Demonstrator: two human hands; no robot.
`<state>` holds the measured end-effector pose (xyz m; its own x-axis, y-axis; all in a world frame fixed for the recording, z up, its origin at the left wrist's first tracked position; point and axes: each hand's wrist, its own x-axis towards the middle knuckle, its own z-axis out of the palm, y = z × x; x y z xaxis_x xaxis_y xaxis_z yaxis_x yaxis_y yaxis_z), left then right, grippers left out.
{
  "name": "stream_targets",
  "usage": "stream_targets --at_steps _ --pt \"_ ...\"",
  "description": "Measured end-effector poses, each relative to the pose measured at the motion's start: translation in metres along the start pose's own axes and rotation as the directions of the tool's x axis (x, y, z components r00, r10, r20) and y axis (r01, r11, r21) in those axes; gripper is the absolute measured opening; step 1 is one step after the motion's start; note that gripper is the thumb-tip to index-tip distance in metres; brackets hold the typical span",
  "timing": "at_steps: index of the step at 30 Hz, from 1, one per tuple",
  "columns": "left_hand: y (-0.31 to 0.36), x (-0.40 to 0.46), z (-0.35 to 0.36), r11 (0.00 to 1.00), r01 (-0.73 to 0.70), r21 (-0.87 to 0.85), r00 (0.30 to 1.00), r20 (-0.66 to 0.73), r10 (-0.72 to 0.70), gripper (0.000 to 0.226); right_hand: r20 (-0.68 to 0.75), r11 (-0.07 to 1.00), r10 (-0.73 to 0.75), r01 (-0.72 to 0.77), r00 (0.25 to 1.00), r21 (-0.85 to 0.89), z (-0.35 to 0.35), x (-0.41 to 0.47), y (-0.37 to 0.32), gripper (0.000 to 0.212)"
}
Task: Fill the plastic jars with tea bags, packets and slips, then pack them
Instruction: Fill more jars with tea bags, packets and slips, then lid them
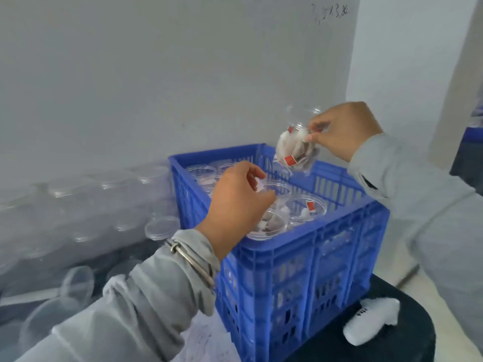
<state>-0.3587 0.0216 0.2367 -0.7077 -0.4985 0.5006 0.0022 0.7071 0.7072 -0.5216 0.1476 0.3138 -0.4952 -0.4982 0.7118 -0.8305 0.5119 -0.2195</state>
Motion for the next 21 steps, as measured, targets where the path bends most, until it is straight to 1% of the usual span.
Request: stream_targets --at_steps 2,4,6,9,12,14,15,17,18,20,21 --pt "-0.004 0.0 0.002 0.997 -0.032 0.077 0.999 -0.001 0.032 0.029 0.131 0.992 0.041 -0.024 0.991 -0.127 0.016 0.007 0.023 0.016" --pt "-0.007 0.0 0.001 0.99 -0.051 0.129 0.999 -0.011 0.053 0.027 0.278 0.973 0.097 -0.032 0.956 -0.23 0.03 0.012 0.038 0.014" --pt "-0.008 -0.002 0.001 0.985 -0.06 0.161 0.998 -0.022 0.064 0.026 0.401 0.952 0.166 -0.04 0.901 -0.304 0.046 0.012 0.047 0.014" --pt "-0.008 -0.002 0.001 0.977 -0.069 0.204 0.997 -0.002 0.071 0.025 0.52 0.932 0.259 -0.069 0.814 -0.357 0.068 0.007 0.054 0.019" --pt "-0.008 -0.001 0.002 0.964 -0.083 0.252 0.996 0.032 0.077 0.024 0.606 0.915 0.29 -0.029 0.741 -0.403 0.084 0.008 0.057 0.029" --pt "-0.009 0.0 0.003 0.963 -0.095 0.252 0.995 0.048 0.086 0.023 0.628 0.901 0.297 0.007 0.72 -0.434 0.09 0.012 0.056 0.032" --pt "-0.01 0.0 0.003 0.963 -0.1 0.249 0.995 0.054 0.089 0.022 0.638 0.893 0.3 0.027 0.709 -0.449 0.092 0.012 0.055 0.029" --pt "-0.011 0.0 0.003 0.963 -0.104 0.248 0.994 0.061 0.091 0.021 0.666 0.865 0.314 0.086 0.677 -0.495 0.095 0.01 0.054 0.018" --pt "-0.011 0.0 0.003 0.963 -0.105 0.247 0.994 0.063 0.092 0.02 0.679 0.847 0.333 0.109 0.655 -0.52 0.097 0.008 0.055 0.018" --pt "-0.011 0.0 0.003 0.965 -0.108 0.238 0.993 0.067 0.094 0.019 0.713 0.826 0.383 0.128 0.588 -0.549 0.102 0.004 0.058 0.027" --pt "-0.011 0.0 0.003 0.965 -0.109 0.237 0.993 0.07 0.095 0.018 0.735 0.83 0.403 0.12 0.545 -0.545 0.104 0.002 0.06 0.026"
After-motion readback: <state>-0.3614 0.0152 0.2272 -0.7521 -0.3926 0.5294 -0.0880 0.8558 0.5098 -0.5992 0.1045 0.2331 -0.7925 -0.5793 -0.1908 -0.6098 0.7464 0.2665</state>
